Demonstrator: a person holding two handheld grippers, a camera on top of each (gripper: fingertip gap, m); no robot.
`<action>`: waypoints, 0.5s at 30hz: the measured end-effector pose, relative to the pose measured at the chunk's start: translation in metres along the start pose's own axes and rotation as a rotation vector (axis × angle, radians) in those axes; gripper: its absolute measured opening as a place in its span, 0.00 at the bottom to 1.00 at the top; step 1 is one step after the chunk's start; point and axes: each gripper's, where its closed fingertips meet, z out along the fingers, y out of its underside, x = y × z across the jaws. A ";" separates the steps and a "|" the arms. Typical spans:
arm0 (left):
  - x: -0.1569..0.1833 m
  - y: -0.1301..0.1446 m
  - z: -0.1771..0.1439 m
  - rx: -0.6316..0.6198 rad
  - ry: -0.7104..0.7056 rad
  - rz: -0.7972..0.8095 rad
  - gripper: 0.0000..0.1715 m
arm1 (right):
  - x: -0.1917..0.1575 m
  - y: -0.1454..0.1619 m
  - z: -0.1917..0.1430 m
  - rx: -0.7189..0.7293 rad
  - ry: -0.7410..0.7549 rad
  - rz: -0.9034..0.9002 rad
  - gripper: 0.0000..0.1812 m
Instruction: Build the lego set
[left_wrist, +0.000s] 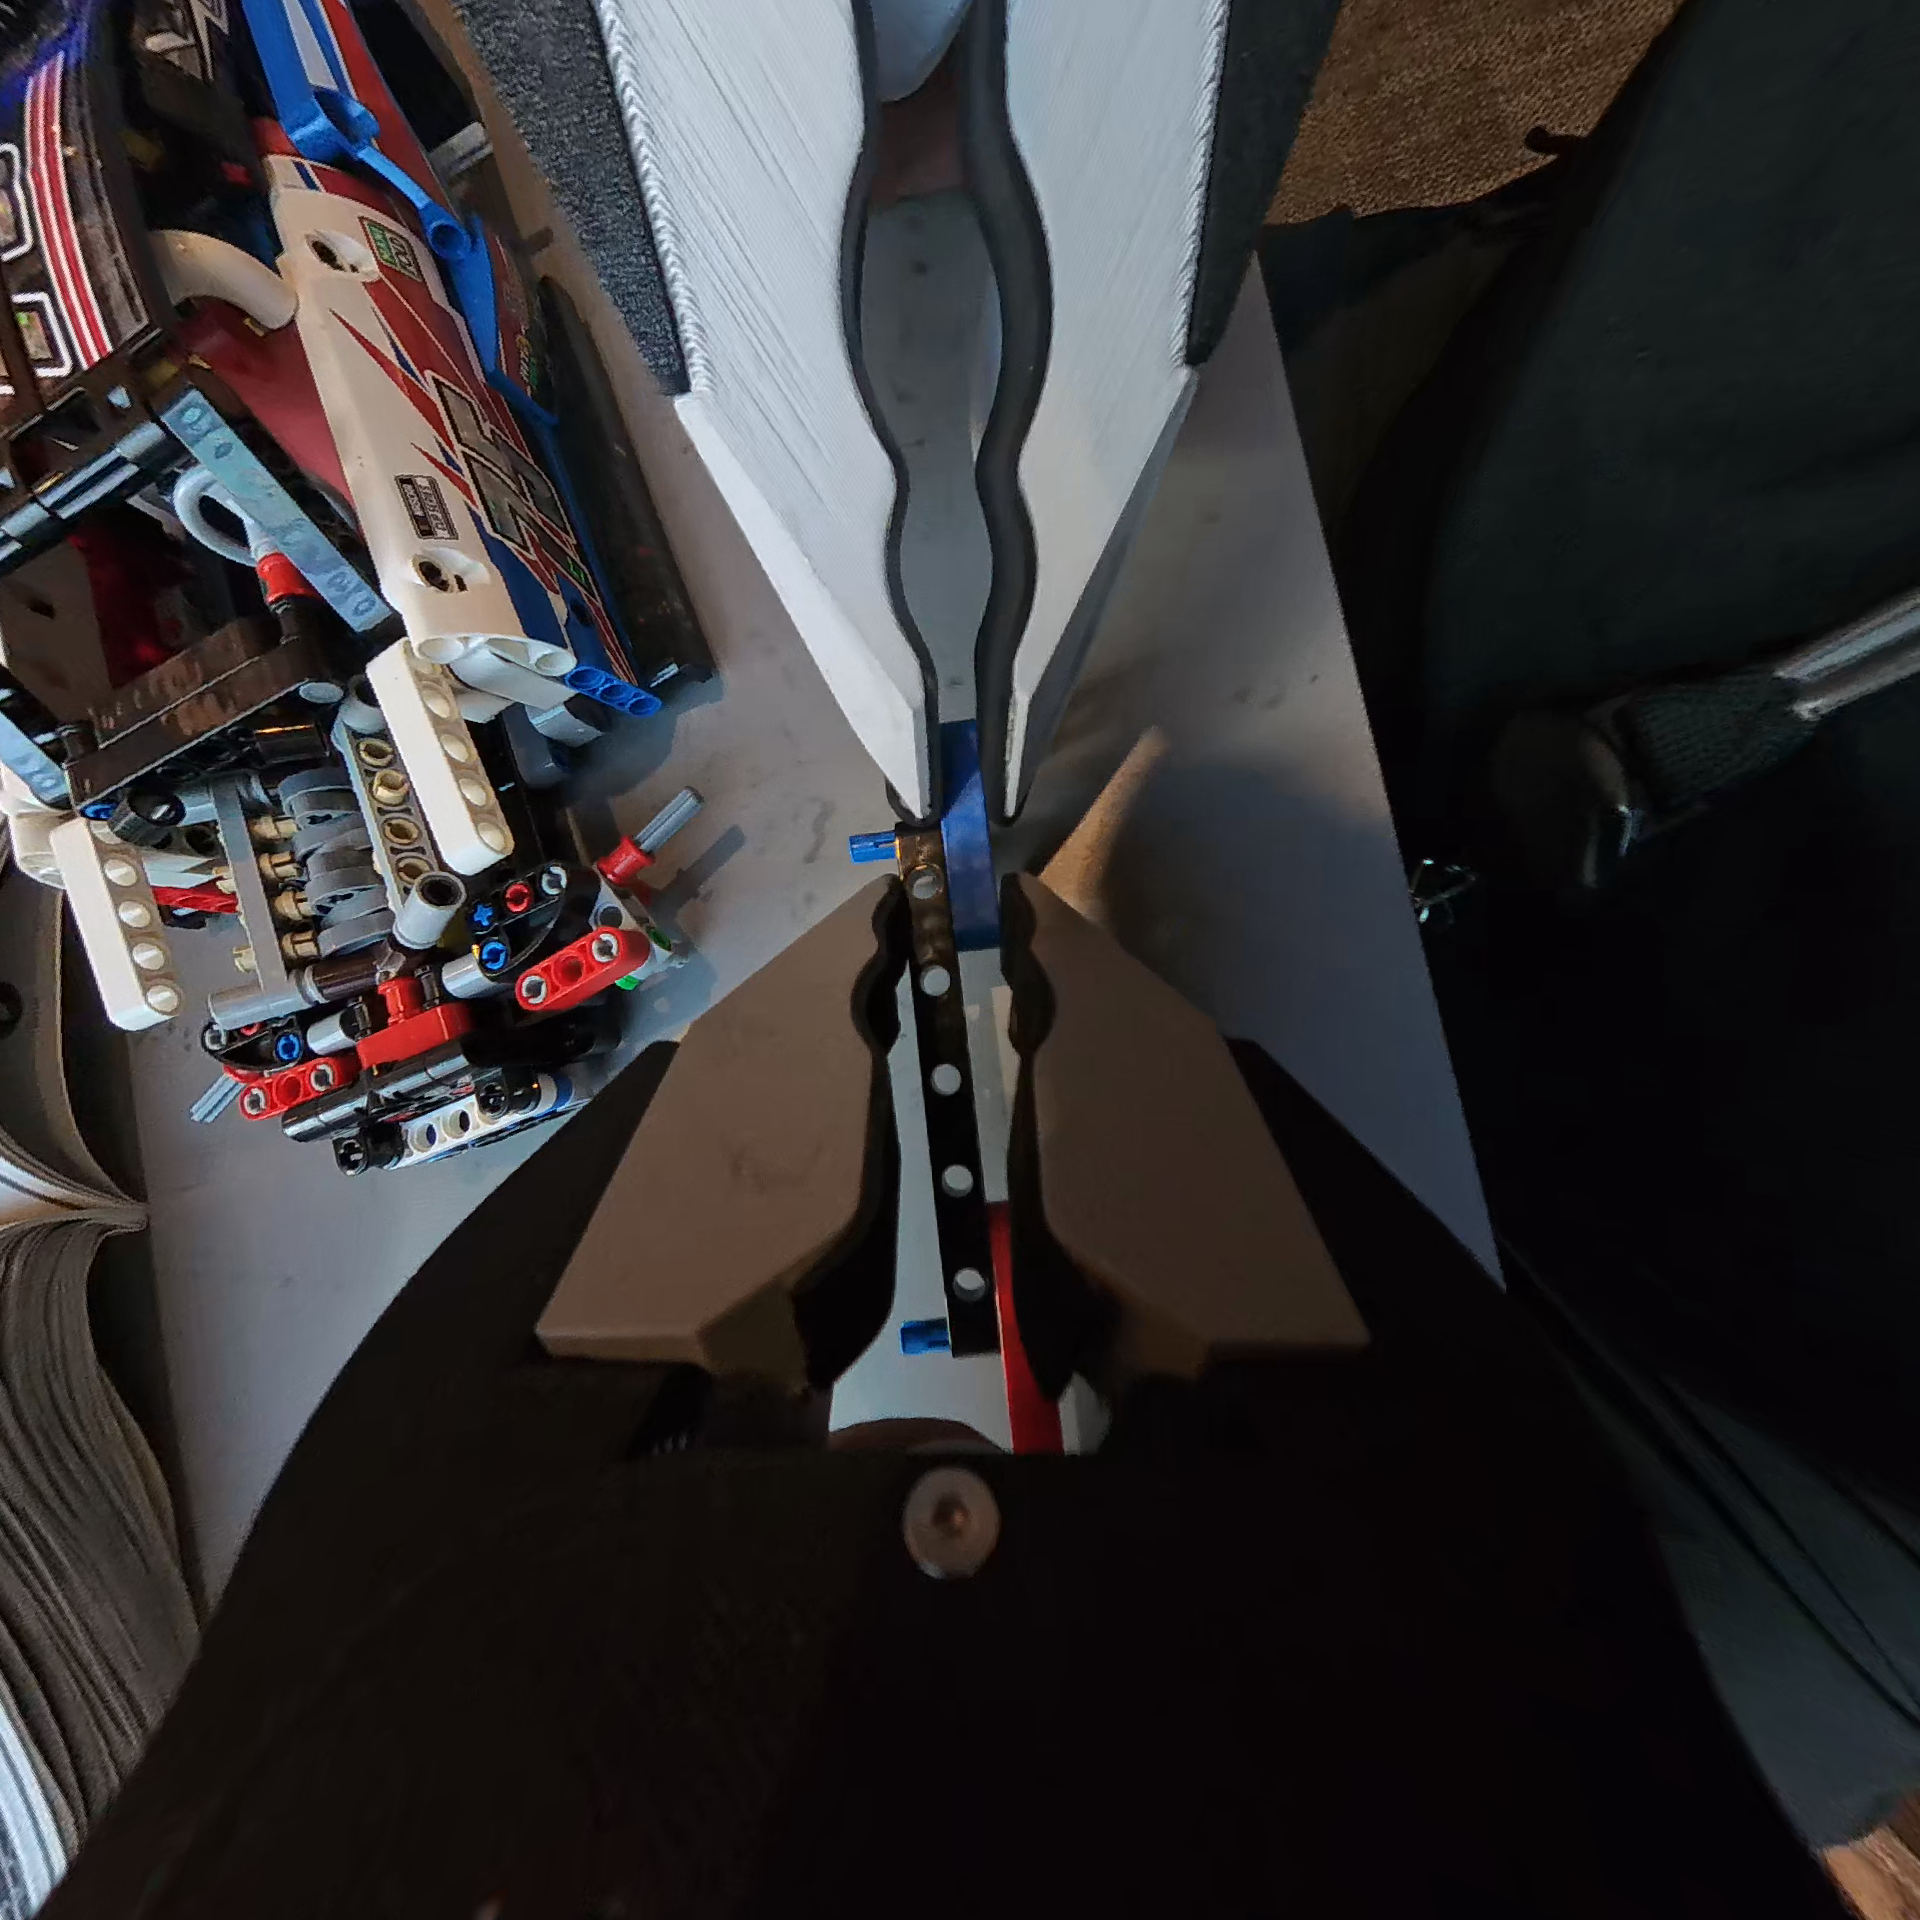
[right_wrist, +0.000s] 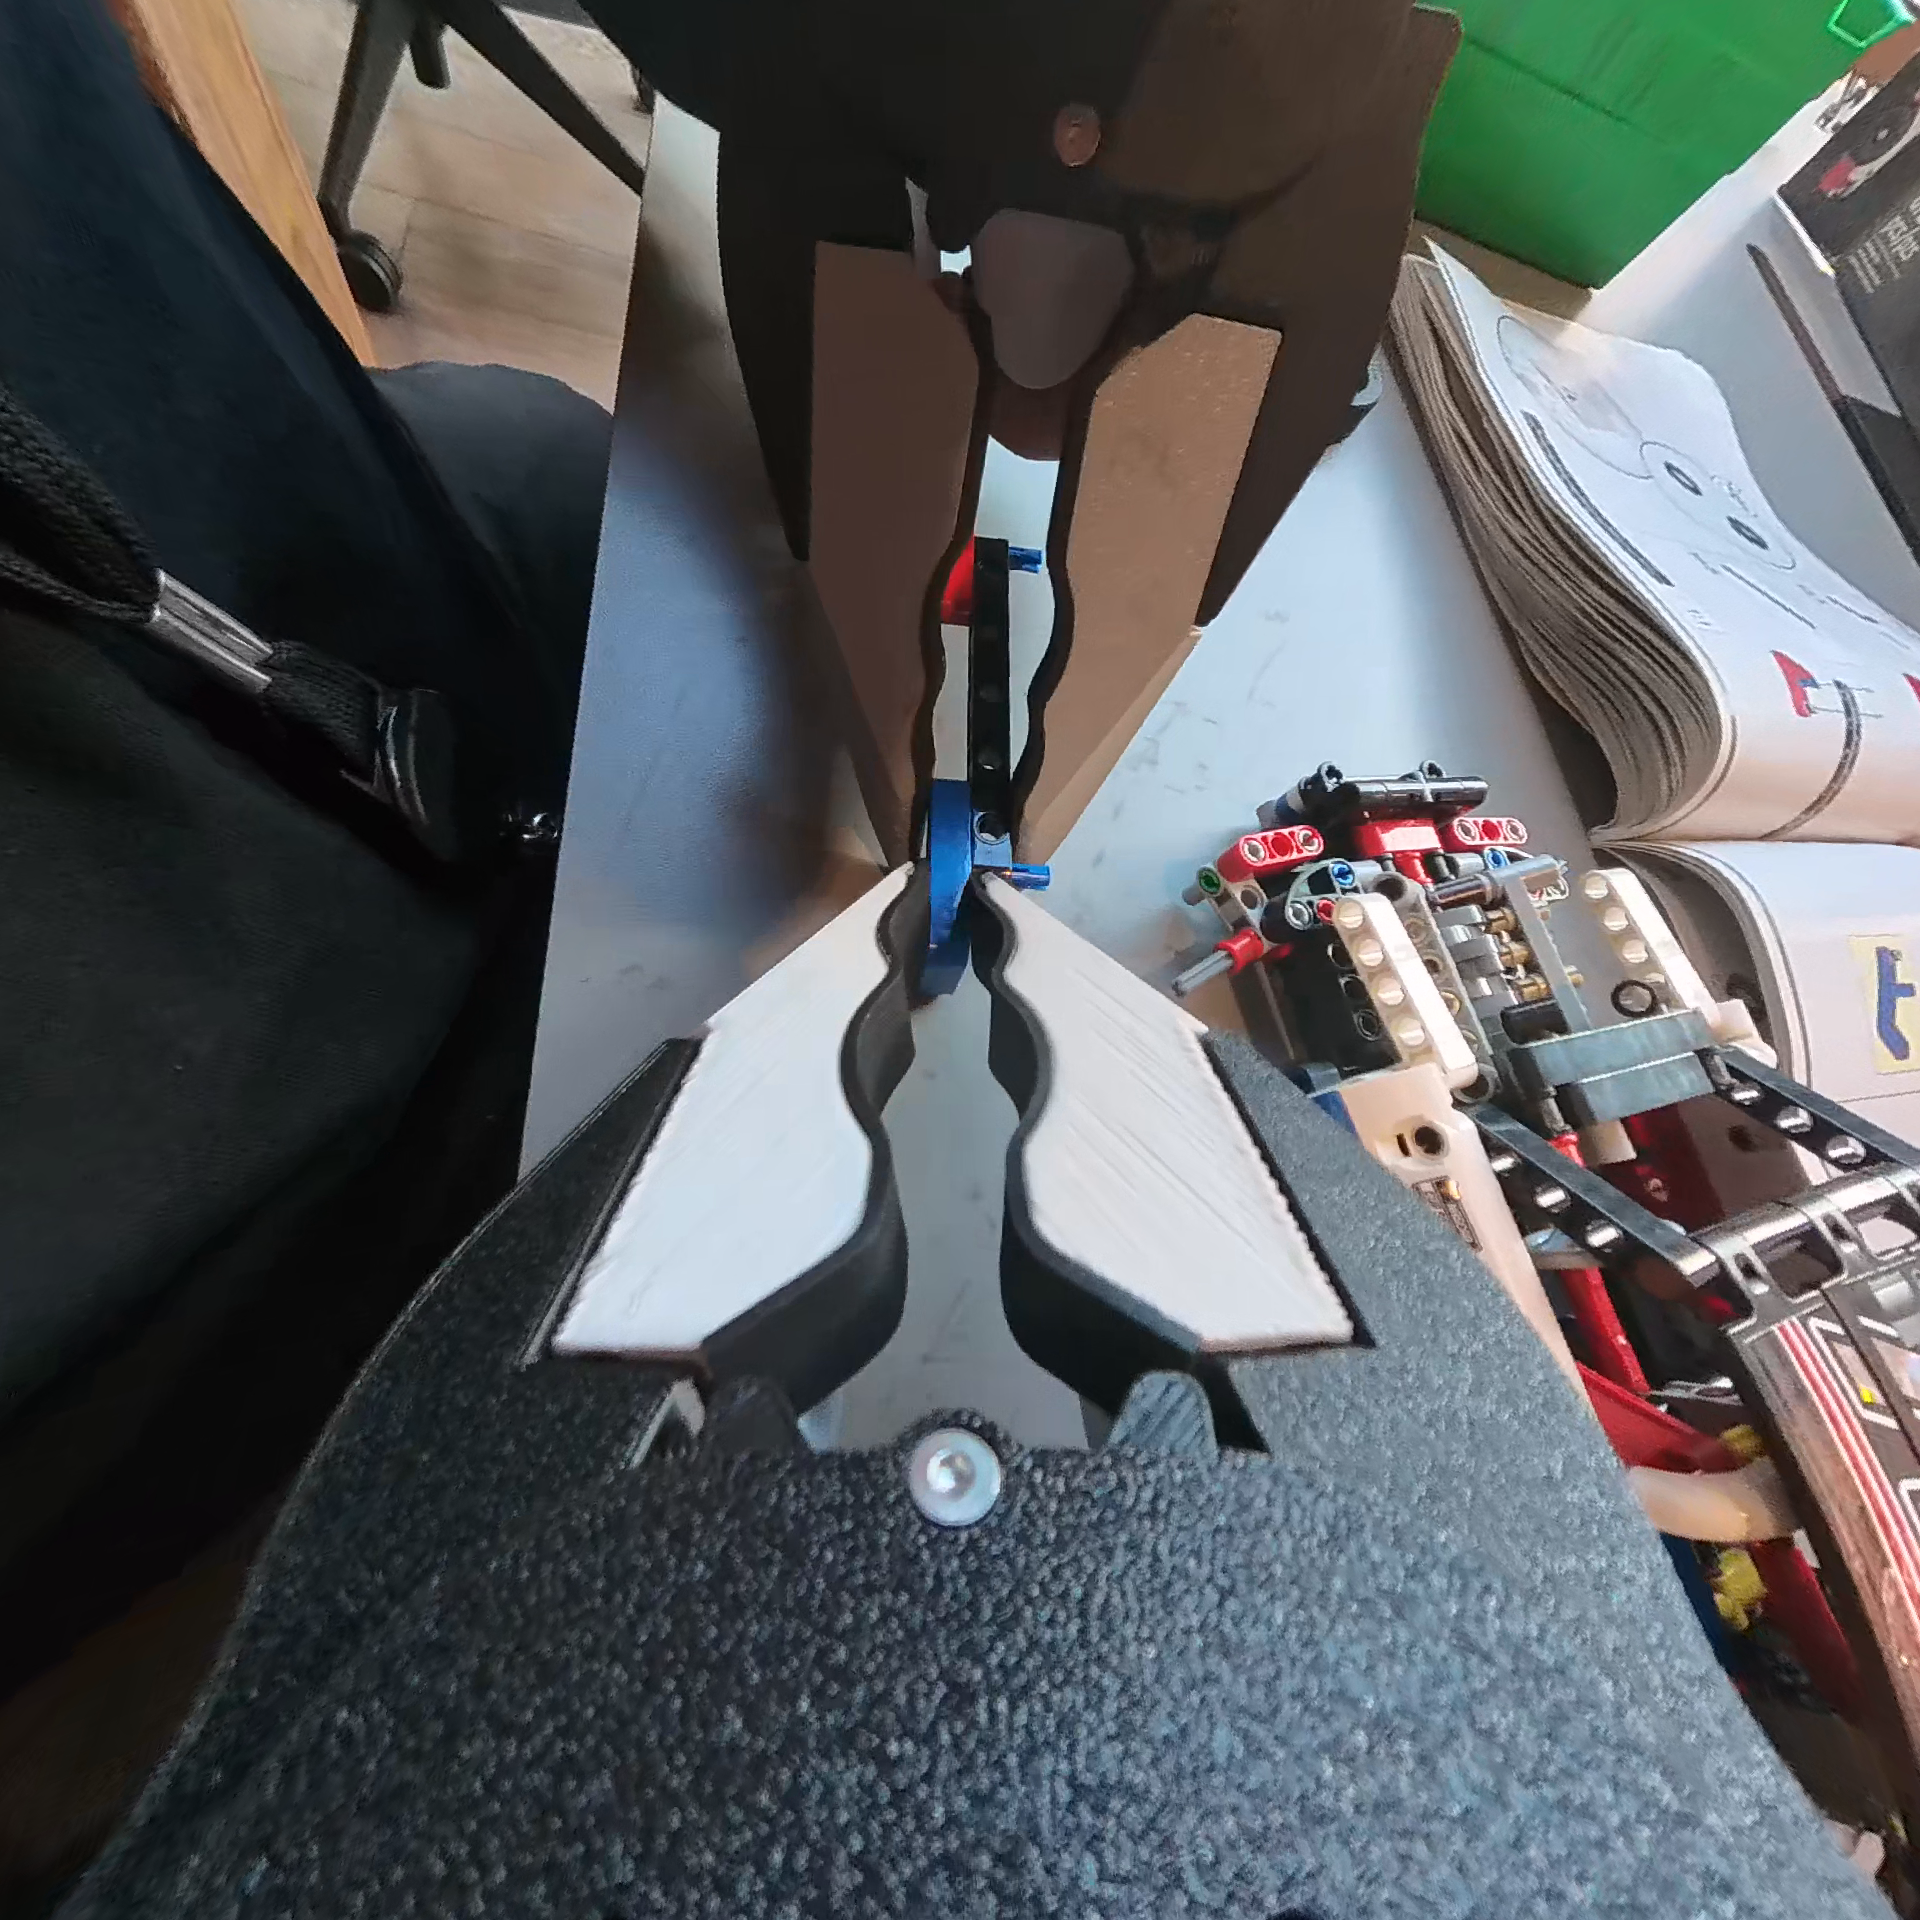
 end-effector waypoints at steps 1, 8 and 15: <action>0.000 0.000 0.000 0.003 -0.002 0.000 0.08 | 0.000 0.000 0.000 -0.001 0.002 -0.001 0.04; -0.005 -0.001 0.001 0.003 -0.043 -0.013 0.09 | 0.004 0.001 -0.002 -0.002 0.046 -0.001 0.05; -0.008 0.014 -0.016 -0.037 -0.080 -0.102 0.15 | -0.002 0.002 -0.003 -0.042 0.150 -0.214 0.04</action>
